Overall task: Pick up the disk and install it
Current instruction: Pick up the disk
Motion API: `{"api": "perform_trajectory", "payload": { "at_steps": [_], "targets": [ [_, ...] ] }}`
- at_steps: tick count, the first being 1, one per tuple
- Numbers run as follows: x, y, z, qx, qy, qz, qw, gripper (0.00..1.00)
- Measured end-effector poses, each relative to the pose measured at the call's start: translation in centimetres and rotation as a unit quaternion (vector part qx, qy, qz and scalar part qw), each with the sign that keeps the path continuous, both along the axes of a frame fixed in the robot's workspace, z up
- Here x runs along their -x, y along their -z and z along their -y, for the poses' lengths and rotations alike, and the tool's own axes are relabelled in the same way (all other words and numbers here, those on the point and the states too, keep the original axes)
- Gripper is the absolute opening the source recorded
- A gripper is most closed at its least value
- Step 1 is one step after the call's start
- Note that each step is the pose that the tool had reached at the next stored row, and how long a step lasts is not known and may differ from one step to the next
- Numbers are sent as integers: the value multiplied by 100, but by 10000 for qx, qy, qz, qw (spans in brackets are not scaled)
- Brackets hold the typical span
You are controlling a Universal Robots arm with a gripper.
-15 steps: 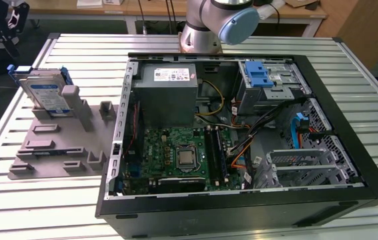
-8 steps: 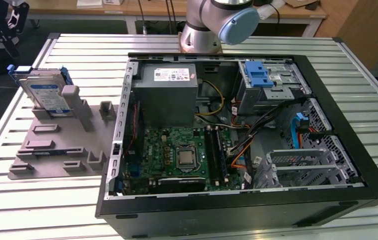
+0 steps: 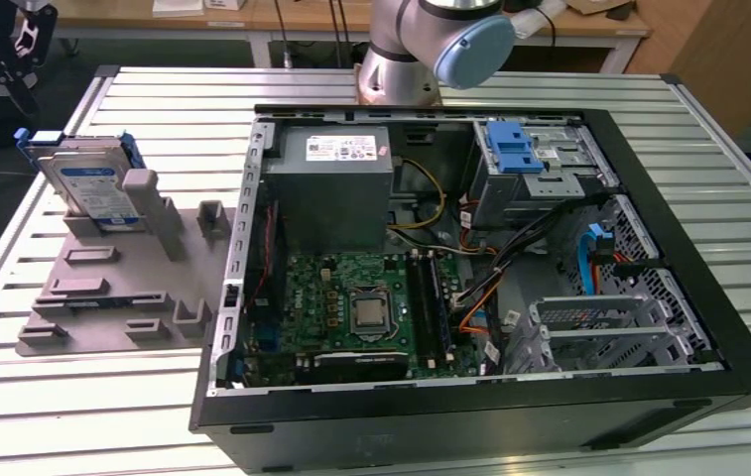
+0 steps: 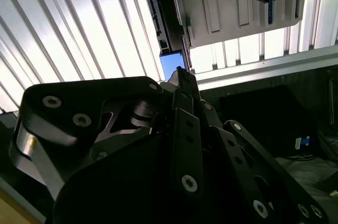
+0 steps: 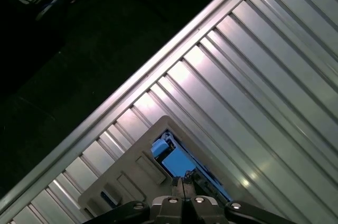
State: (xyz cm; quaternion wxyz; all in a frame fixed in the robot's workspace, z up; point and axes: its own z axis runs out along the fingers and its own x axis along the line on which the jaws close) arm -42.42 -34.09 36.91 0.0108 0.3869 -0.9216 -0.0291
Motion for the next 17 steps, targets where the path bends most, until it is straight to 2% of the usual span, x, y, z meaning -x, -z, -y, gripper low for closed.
{"api": "perform_trajectory", "payload": {
  "at_steps": [17],
  "targets": [
    [0, 0, 0, 0, -157, 0, 9999, 11]
  ]
}}
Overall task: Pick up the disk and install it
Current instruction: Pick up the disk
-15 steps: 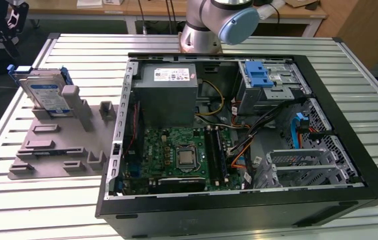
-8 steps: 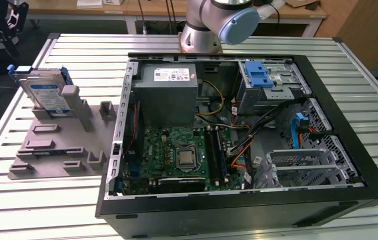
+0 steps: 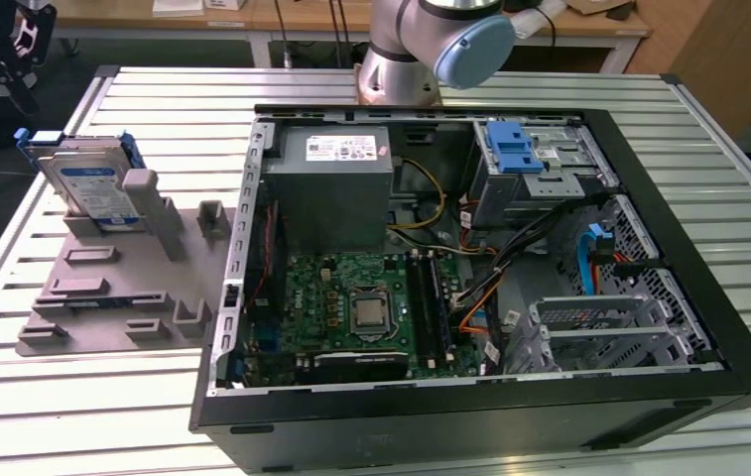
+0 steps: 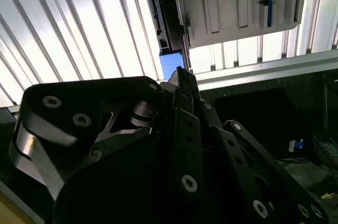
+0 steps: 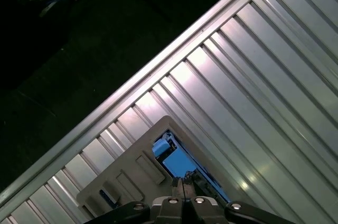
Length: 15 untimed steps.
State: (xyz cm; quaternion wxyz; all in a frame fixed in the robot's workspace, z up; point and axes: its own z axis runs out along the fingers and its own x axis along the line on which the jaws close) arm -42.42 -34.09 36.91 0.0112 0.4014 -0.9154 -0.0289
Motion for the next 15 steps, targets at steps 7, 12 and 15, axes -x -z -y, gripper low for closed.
{"api": "perform_trajectory", "payload": {
  "at_steps": [7, 12, 15],
  "targets": [
    [0, 0, 0, 0, -11, 0, 10000, 11],
    [0, 0, 0, 0, -12, 0, 10000, 11],
    [0, 0, 0, 0, -12, 0, 10000, 11]
  ]
}}
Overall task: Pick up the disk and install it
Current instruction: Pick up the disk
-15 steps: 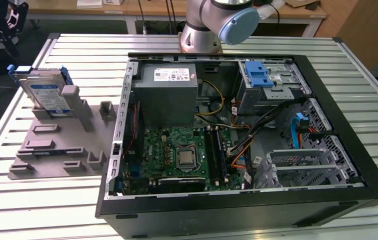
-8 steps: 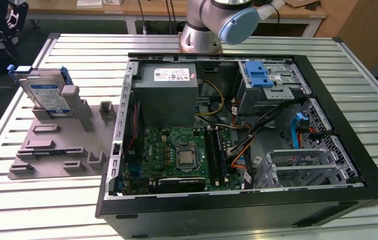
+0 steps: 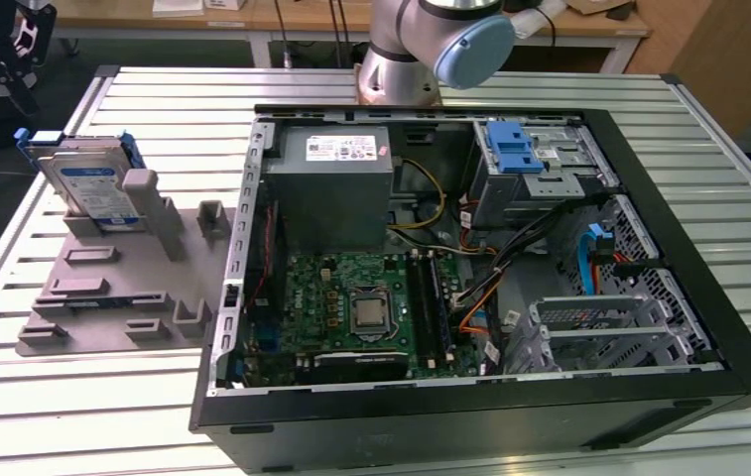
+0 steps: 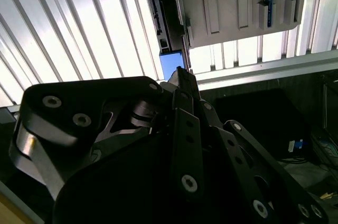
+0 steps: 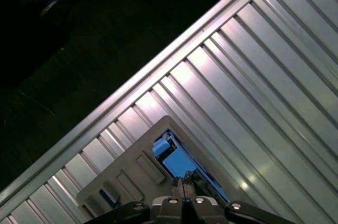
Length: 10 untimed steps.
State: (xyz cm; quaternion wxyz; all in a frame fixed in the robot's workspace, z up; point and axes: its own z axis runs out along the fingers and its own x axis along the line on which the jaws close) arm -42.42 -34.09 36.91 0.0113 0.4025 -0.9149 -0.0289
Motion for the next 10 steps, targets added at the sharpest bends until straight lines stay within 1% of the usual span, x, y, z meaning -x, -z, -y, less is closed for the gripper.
{"api": "perform_trajectory", "payload": {
  "at_steps": [10],
  "targets": [
    [0, 0, 0, 0, -48, 0, 10000, 11]
  ]
}}
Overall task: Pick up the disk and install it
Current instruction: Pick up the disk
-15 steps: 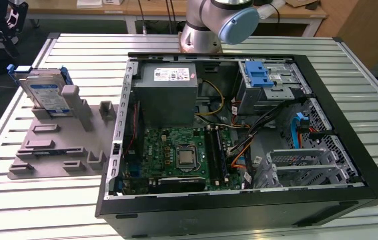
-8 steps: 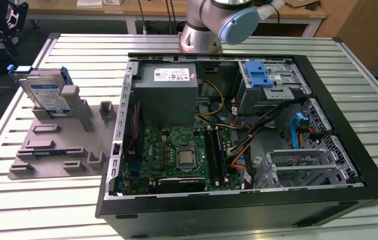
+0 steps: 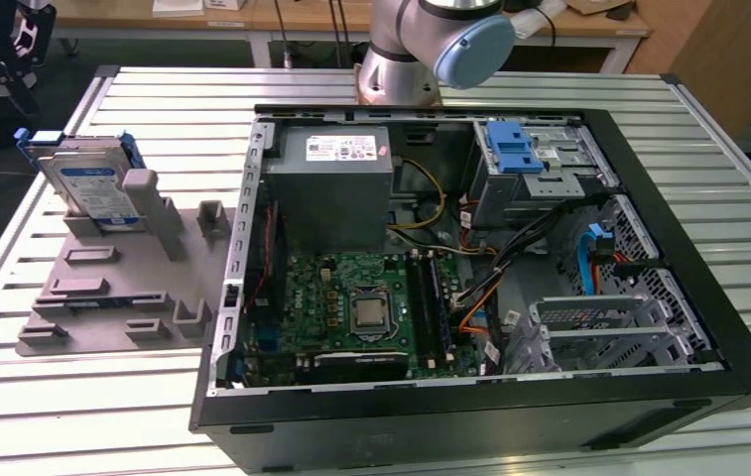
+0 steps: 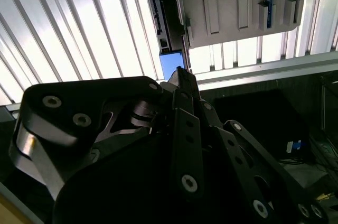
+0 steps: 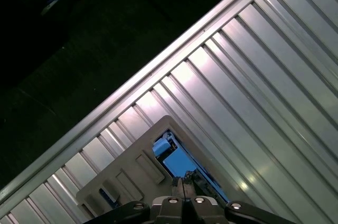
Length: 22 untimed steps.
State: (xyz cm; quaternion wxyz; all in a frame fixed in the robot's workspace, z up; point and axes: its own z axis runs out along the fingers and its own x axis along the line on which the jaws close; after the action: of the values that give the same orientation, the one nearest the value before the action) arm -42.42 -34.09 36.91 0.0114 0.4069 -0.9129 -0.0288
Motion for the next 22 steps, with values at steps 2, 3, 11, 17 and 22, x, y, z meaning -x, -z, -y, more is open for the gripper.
{"api": "perform_trajectory", "payload": {
  "at_steps": [2, 3, 11, 17, 22],
  "targets": [
    [0, 0, 0, 0, -4, 0, 10000, 11],
    [0, 0, 0, 0, -6, 0, 10000, 11],
    [0, 0, 0, 0, -8, 0, 10000, 11],
    [0, 0, 0, 0, -82, 1, 10000, 11],
    [1, 0, 0, 0, -173, 38, 9998, 11]
  ]
}}
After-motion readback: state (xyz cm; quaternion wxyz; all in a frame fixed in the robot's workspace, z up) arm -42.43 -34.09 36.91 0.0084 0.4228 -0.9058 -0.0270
